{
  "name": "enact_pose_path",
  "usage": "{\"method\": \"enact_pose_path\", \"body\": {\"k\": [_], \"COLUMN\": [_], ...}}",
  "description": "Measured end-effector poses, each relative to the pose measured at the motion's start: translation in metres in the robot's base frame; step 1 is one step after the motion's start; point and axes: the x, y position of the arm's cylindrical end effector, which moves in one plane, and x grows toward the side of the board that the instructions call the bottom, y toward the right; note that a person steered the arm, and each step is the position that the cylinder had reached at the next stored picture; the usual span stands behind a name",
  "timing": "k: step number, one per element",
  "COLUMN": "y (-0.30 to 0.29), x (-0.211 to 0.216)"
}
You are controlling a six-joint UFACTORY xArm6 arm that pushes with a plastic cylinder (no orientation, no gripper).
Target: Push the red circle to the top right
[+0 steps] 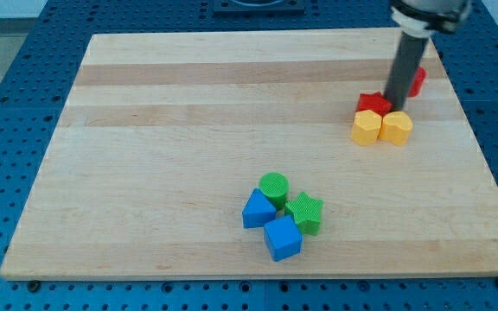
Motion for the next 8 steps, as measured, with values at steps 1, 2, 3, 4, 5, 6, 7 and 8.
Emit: {"method": "enact_pose_path", "body": {"k": [1, 2, 3, 4, 5, 6, 7, 8], "y": [0.039, 0.053, 0.050, 0.050, 0.035, -0.014, -0.071, -0.068], "x": [0.009, -0.012, -0.032, -0.056, -0.067, -0.086, -0.101, -0.080]}}
